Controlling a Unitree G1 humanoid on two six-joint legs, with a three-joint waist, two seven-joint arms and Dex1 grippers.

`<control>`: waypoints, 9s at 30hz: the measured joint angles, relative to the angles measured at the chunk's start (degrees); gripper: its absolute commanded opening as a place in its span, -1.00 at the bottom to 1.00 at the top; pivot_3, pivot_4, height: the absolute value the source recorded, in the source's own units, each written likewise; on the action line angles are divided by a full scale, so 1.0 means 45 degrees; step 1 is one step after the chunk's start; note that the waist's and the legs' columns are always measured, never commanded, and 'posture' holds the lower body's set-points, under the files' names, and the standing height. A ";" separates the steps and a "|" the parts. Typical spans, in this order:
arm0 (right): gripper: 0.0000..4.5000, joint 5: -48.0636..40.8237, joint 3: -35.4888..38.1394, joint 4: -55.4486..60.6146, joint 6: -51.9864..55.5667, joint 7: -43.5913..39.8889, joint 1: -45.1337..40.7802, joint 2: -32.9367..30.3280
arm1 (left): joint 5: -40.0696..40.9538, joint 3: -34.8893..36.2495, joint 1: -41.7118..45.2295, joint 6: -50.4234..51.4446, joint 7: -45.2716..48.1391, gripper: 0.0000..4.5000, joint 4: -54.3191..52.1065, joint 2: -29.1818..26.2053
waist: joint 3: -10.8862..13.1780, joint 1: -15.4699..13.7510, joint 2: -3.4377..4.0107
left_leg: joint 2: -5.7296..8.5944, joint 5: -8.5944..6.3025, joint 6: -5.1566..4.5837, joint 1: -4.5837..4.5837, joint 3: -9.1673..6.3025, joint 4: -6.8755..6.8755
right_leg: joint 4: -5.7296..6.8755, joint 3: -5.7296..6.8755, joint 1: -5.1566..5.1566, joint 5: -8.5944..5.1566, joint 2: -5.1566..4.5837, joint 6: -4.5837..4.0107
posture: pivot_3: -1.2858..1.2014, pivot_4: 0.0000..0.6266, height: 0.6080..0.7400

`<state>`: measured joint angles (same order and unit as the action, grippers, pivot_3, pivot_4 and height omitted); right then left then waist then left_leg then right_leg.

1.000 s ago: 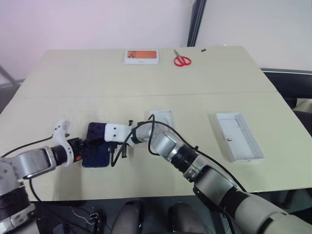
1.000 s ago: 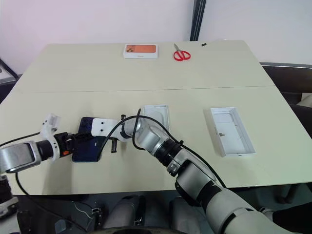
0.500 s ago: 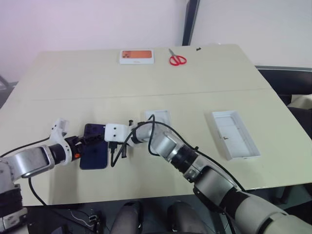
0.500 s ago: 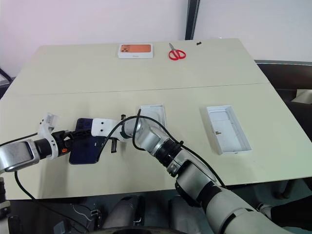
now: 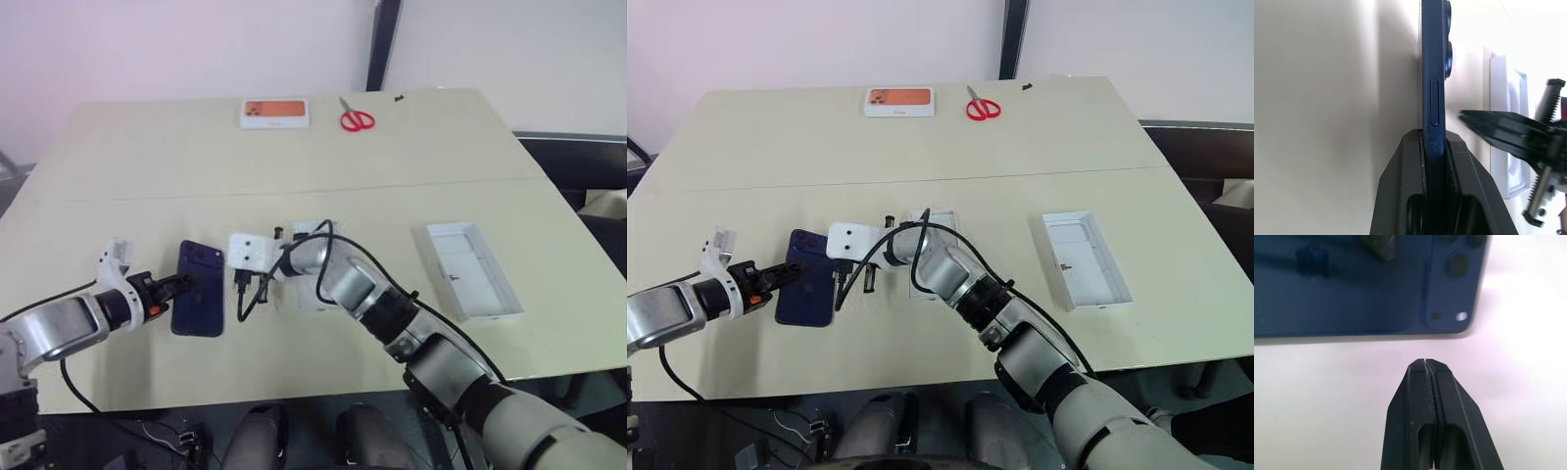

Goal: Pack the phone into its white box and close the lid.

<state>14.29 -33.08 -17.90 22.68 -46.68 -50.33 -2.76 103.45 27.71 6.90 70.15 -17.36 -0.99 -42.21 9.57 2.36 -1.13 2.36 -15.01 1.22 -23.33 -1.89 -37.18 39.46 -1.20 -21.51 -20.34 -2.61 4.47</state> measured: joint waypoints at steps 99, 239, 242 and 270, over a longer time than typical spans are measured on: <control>-1.00 -0.2248 -0.0102 0.6177 0.5454 0.0078 0.1335 -0.4166 | -1.5170 -0.4285 -0.2058 -1.2212 1.5535 0.98 -0.3299 -0.2407 | 0.0067 -0.0258 0.0042 | -0.0019 -0.0060 -0.0108 -0.0045 0.0032 0.0041 | -0.0091 -0.0013 0.0016 0.0009 -0.0015 -0.0029 | 0.03 -0.52 1.00; 0.80 -0.4663 0.7059 0.8511 0.8292 -0.2301 0.5853 -1.2085 | -1.9243 -0.8419 0.2850 -0.7778 1.7496 -1.00 -0.1656 0.0220 | 0.0063 -0.0397 0.0063 | -0.0031 -0.0095 -0.0177 -0.0052 0.0017 -0.0170 | -0.0052 0.0006 0.0123 0.0020 0.0005 0.0009 | 0.03 -0.52 1.00; 0.80 -0.5053 0.7082 0.8477 0.9432 -0.1925 0.6035 -1.2074 | -1.8702 -0.7082 0.2358 -0.8302 1.7527 -1.00 -0.1235 0.0090 | 0.0064 -0.0446 0.0064 | -0.0030 -0.0099 -0.0184 -0.0056 0.0018 -0.0172 | -0.0056 0.0008 0.0123 0.0020 -0.0003 0.0009 | 0.03 -0.52 1.00; -0.97 -0.7701 0.8889 0.8899 1.5376 0.2083 0.4413 -0.9318 | -1.7306 -0.7268 0.2461 -1.0149 1.8917 -1.00 -0.2789 0.0462 | 0.0073 -0.0241 0.0097 | -0.0030 -0.0100 -0.0184 -0.0063 0.0034 -0.0157 | -0.0037 -0.0012 0.0090 0.0021 0.0011 0.0009 | 0.03 -0.52 1.00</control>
<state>-20.36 6.92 22.15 91.88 -37.31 -30.48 -44.69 25.58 -5.00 17.98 24.48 67.77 -13.54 -40.13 9.90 1.27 -0.69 2.23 -15.46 0.40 -23.62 -1.74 -37.89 39.30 -1.25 -21.10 -20.25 -2.56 4.51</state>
